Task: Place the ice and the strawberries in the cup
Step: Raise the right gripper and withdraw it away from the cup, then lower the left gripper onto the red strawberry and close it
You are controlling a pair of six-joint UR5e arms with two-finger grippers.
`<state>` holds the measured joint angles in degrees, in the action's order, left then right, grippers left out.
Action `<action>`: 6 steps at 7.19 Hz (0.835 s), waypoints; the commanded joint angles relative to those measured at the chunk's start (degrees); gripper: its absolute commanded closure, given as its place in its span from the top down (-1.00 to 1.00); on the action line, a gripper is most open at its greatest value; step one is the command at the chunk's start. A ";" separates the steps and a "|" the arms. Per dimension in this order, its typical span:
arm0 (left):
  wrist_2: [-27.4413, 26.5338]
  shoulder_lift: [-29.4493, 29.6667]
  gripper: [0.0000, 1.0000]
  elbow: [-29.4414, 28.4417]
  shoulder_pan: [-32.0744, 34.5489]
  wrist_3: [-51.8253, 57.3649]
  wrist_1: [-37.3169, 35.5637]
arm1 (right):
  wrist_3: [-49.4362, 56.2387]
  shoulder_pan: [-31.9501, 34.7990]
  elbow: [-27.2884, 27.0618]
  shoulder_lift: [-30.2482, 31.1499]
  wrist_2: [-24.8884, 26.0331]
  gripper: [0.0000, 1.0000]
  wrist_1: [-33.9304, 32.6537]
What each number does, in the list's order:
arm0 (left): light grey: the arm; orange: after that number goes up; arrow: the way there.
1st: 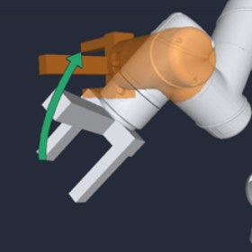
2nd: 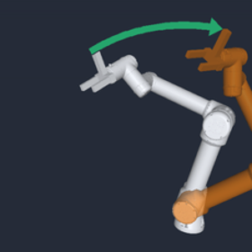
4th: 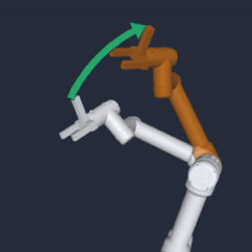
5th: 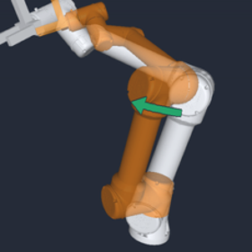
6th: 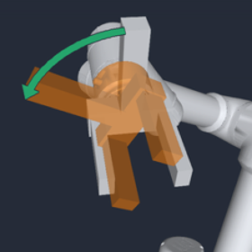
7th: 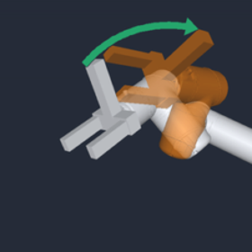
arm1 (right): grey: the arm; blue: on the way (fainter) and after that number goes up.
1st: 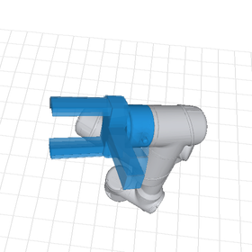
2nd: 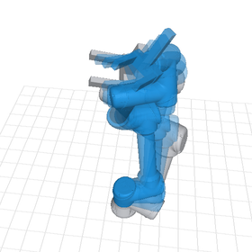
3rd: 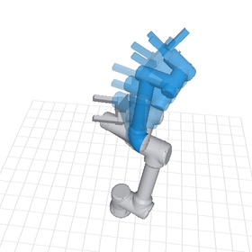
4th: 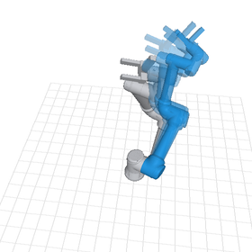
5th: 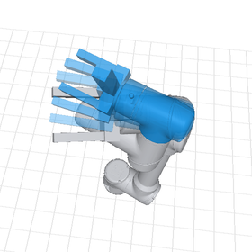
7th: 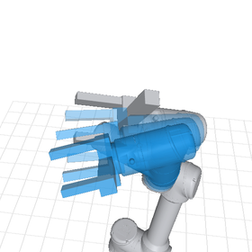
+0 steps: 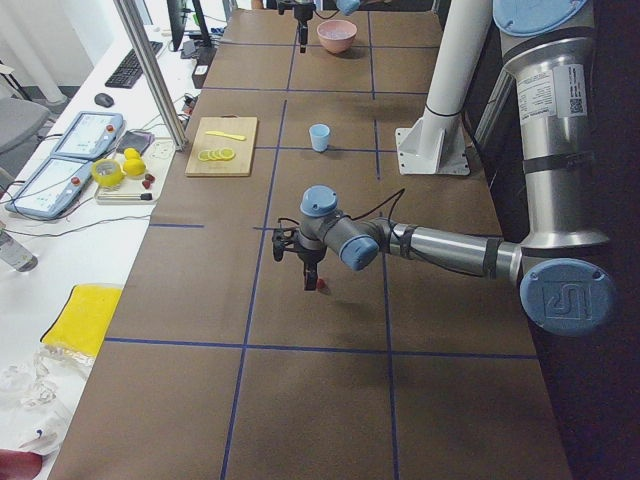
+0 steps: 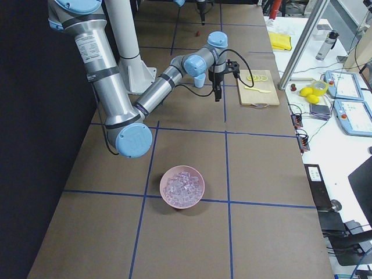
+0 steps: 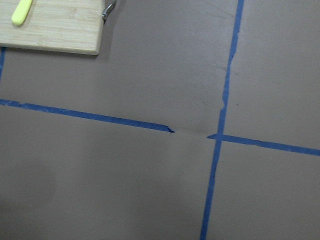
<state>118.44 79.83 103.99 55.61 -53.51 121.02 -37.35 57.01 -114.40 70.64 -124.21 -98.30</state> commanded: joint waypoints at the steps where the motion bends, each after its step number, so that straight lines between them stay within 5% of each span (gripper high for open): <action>1: -2.68 0.06 1.00 -3.24 -3.84 -2.74 4.89 | 7.00 3.53 0.06 3.26 -0.42 0.99 0.13; 3: -2.68 0.50 1.00 -8.53 -4.98 -5.53 13.25 | 7.47 4.07 0.06 3.71 -0.42 0.99 0.21; 6: -2.86 0.59 1.00 -8.54 -7.36 -5.64 13.36 | 7.47 4.07 0.06 3.89 -0.42 0.99 0.22</action>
<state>115.64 80.38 95.57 48.90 -59.08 134.20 -29.90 61.05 -114.35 74.48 -124.63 -98.09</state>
